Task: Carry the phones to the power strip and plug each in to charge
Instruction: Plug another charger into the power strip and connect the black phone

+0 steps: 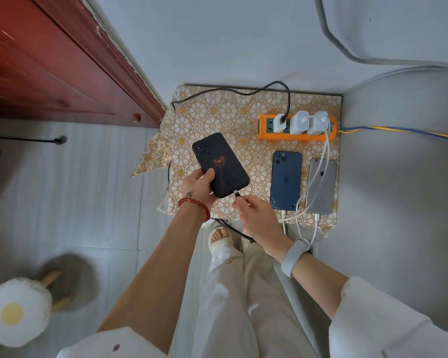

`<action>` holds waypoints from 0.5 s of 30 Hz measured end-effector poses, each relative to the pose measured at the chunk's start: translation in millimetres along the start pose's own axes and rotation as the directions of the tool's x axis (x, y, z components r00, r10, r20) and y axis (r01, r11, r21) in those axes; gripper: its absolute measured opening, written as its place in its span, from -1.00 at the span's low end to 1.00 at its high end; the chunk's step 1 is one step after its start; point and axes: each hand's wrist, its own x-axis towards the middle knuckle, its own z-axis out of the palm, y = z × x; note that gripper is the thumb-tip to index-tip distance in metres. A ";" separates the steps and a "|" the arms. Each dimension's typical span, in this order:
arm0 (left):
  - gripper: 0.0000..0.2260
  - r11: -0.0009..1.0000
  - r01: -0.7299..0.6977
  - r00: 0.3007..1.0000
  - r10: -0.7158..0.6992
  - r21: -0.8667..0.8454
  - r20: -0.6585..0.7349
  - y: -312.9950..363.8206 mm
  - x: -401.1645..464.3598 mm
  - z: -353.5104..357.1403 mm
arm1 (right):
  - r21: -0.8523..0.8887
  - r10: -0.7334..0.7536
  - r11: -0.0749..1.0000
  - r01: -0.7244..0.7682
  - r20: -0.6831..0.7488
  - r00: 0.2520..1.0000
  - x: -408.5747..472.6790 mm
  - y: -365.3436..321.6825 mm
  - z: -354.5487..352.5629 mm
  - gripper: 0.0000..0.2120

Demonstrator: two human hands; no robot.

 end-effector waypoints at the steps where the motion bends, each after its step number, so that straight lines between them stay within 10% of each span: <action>1: -0.88 1.000 -0.004 1.000 0.004 0.004 -0.001 0.3 -0.3 0.8 | 0.014 0.008 1.000 -0.008 -0.006 1.000 0.7 0.1 0.3 -0.77; 15: -0.82 0.982 -0.028 1.000 0.025 0.187 0.017 -4.5 -2.2 2.8 | 0.007 0.049 0.999 -0.049 -0.077 0.996 -0.1 7.1 8.8 -0.71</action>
